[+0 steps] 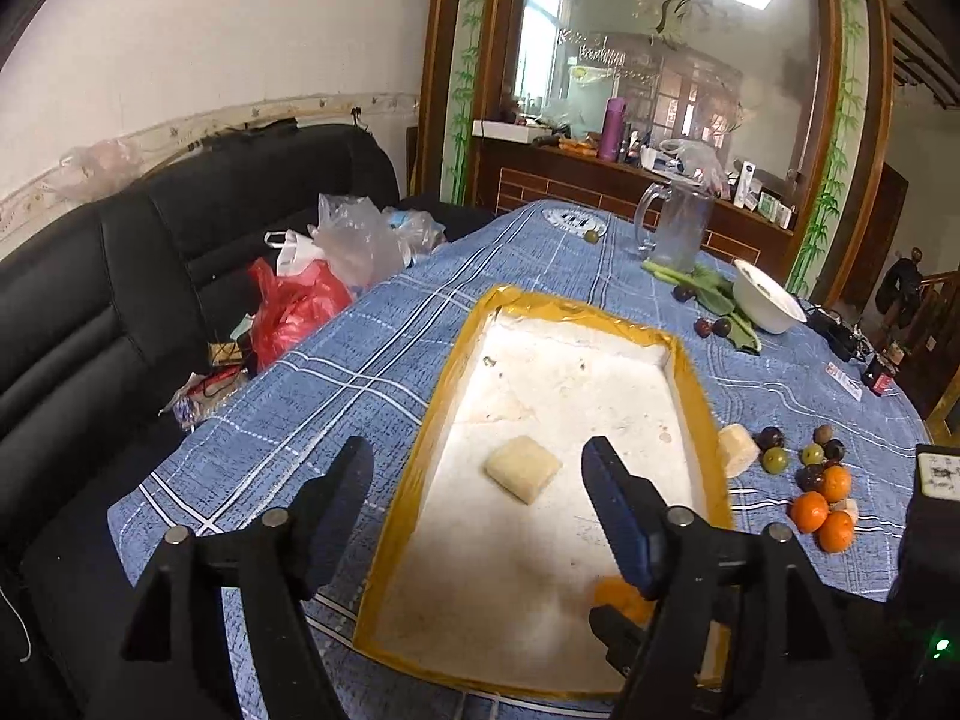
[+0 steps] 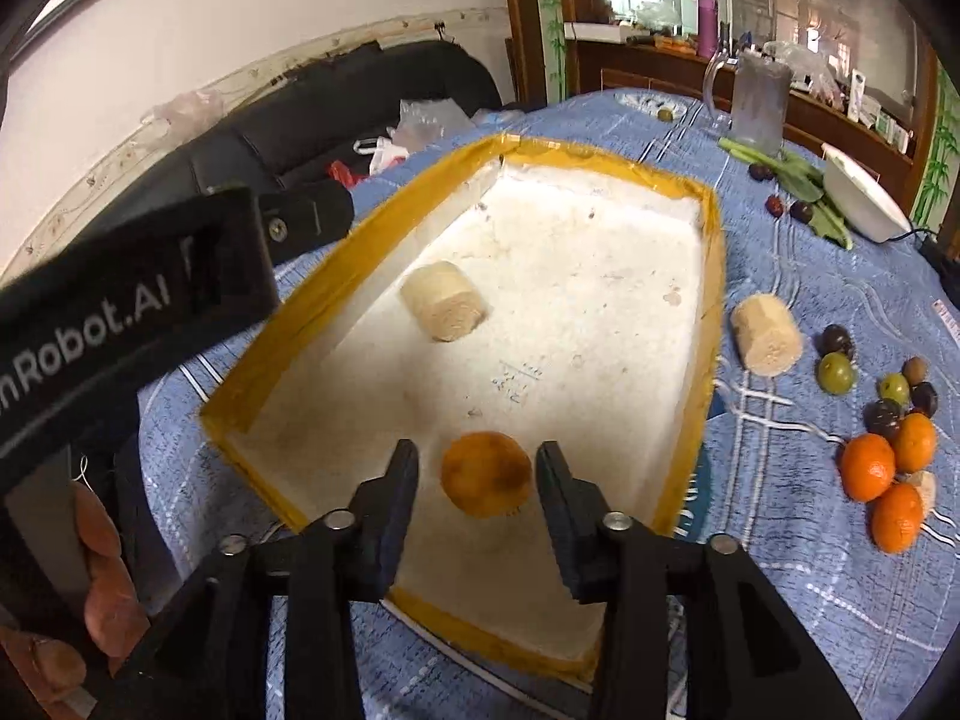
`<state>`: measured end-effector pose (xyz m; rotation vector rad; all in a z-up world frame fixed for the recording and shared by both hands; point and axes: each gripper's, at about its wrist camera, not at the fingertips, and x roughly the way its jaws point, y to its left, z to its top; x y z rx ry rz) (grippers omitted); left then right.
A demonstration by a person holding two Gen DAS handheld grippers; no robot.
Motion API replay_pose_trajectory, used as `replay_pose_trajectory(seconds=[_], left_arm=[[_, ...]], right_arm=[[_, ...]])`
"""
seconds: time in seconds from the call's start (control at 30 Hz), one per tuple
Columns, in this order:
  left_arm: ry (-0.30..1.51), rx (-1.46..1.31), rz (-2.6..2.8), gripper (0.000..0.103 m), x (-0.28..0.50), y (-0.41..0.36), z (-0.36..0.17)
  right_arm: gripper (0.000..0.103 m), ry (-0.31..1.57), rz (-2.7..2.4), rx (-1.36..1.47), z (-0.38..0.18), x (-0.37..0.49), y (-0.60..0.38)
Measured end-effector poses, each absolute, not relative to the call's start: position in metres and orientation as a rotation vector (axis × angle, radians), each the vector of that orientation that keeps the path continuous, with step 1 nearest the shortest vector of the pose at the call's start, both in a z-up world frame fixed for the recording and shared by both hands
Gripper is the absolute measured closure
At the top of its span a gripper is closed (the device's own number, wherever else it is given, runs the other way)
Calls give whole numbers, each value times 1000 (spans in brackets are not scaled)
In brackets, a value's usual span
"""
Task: Organize fruits
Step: 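Release the yam cube into the tray with the left gripper while the right gripper drops the tangerine there, then grasp a tangerine with the left gripper while the right gripper grasps another tangerine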
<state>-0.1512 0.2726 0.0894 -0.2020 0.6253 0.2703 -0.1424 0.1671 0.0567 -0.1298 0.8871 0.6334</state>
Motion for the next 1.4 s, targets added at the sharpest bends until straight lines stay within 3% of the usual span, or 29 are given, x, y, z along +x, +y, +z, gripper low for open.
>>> replay_pose_trajectory(seconds=[0.27,0.4,0.87,1.1,1.4], left_arm=[[614,-160,251,29,-163,247,105],[599,-146,226,20,-169,234,114],[648,-160,101,18,-152,189,105],[725,-177,-61,18,-123,149,86],[749,-256,-120,18,-106,151,76]], right_arm=[[52,826,615,-80,80,-164,131],[52,811,588,-34,90,-167,101],[48,826,209,87,79,-139,-91],[48,901,286,135,56,-107,-89],[48,961,405,134,37,-91,-58]])
